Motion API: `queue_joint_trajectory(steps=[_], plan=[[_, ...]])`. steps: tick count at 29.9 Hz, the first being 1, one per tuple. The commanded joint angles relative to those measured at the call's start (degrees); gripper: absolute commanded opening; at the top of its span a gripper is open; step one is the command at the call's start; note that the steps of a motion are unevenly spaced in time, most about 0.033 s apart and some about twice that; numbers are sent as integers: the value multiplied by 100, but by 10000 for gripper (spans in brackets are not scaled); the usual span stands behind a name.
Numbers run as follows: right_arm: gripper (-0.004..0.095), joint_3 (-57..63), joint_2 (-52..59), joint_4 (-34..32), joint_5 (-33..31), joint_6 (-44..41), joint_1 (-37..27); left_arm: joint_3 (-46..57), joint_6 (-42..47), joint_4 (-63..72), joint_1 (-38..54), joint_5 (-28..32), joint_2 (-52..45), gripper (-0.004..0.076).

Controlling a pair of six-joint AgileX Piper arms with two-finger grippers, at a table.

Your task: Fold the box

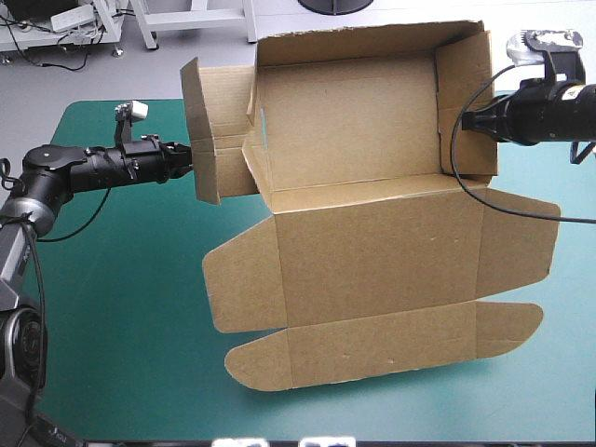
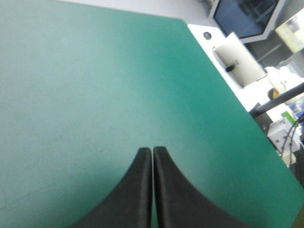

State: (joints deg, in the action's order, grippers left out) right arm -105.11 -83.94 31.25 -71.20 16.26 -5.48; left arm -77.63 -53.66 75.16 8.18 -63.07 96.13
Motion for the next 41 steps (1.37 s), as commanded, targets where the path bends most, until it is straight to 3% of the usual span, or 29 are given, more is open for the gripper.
queue_joint_trajectory(steps=[1,8,19,36,39,41], plan=[[-23,-185,233,336,-42,25,-30,-156,-272,938,9,-341,-255,0],[-23,-185,223,336,-31,46,-30,-156,-331,1535,-1,-1081,-255,0],[-23,-185,164,-189,-31,-39,-30,-192,-269,1546,-425,-1082,-669,0],[-23,-185,-203,-205,-31,-39,220,-219,252,1463,-891,-1082,-1233,-5],[-23,-185,-226,-178,-31,-39,220,-219,322,1452,-891,-1082,-1233,21],[-23,-185,-226,-244,-31,-39,220,-219,321,1443,-891,-1082,-1233,78]])
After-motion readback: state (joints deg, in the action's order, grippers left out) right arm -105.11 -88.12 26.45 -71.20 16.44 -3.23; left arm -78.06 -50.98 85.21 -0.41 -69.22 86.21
